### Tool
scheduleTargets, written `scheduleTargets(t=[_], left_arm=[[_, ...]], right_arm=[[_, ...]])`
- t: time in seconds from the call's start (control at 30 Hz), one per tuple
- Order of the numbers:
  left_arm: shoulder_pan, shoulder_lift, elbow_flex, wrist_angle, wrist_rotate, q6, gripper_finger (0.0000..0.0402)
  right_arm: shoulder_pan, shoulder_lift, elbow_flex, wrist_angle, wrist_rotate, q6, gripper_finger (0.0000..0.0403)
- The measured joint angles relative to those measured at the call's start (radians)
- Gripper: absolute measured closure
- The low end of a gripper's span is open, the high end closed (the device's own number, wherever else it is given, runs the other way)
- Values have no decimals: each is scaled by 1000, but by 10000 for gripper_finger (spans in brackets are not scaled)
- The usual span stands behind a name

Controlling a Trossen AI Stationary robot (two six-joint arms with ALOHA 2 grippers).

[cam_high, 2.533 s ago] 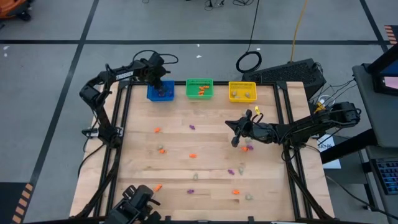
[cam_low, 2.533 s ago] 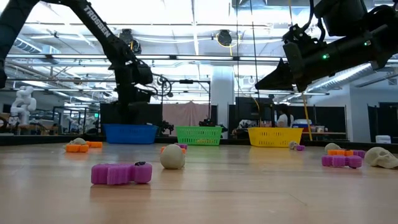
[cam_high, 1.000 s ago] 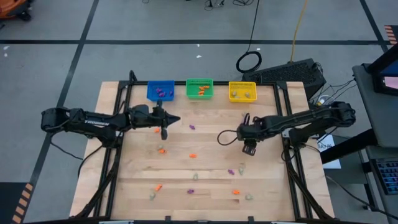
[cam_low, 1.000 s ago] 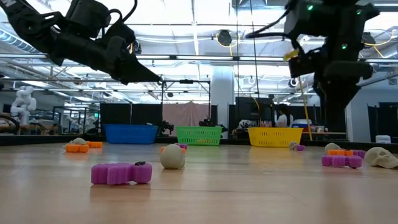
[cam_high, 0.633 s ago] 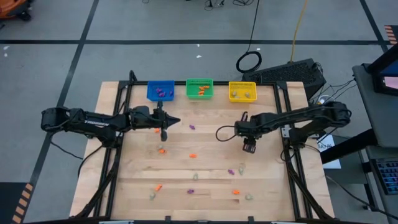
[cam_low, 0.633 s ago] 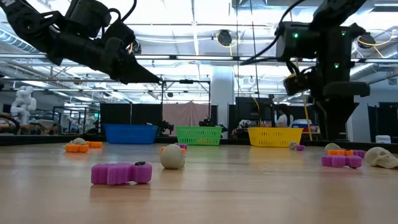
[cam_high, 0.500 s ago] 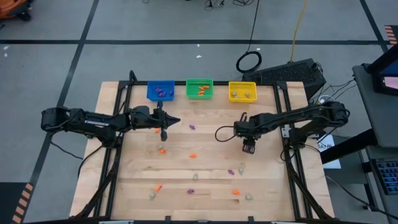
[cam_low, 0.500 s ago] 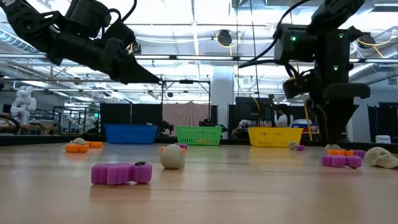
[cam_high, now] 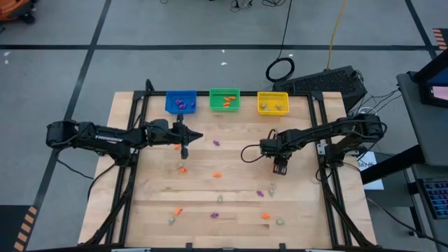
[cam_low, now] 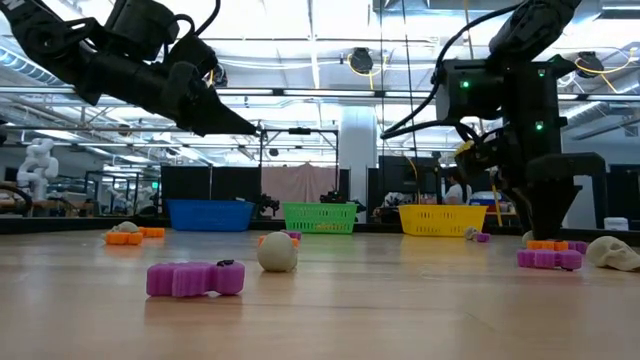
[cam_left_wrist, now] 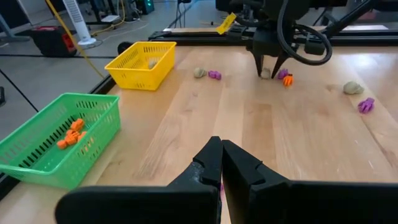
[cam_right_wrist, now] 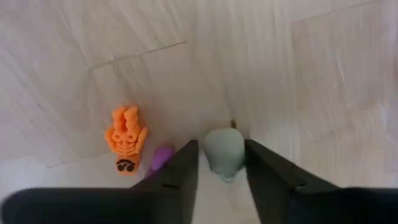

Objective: Sort Halloween decoration
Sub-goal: Put the grey skull toy into the yellow basket

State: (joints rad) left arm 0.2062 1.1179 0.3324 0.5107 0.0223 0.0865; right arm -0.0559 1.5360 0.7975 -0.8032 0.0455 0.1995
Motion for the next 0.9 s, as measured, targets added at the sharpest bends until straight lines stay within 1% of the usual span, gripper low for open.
scheduleTargets(t=[0.17,0.3,0.43,0.5,0.57,0.63,0.73,0.9], left_arm=[[1,0,0,-8,0,-1,391],[2,0,0,-7,-1,-2,391],[2,0,-2,15,-2,-3,391],[1,0,-26,66,-4,-4,391],[1,1,-68,138,-5,-23,391],[1,1,-111,214,-5,-41,391],[1,1,-167,299,-6,-60,391],[1,1,-213,359,-5,-82,391]], right_arm=[[-9,-2,2,0,-3,-30,371],[-9,-8,29,-19,-17,-47,375],[-27,-17,112,-39,-10,-45,367],[-57,-17,164,-44,12,-49,365],[-98,-17,220,-66,48,-57,366],[-152,-17,278,-92,111,-65,368],[-263,-17,364,-110,191,-68,367],[-482,3,466,-74,190,-165,365]])
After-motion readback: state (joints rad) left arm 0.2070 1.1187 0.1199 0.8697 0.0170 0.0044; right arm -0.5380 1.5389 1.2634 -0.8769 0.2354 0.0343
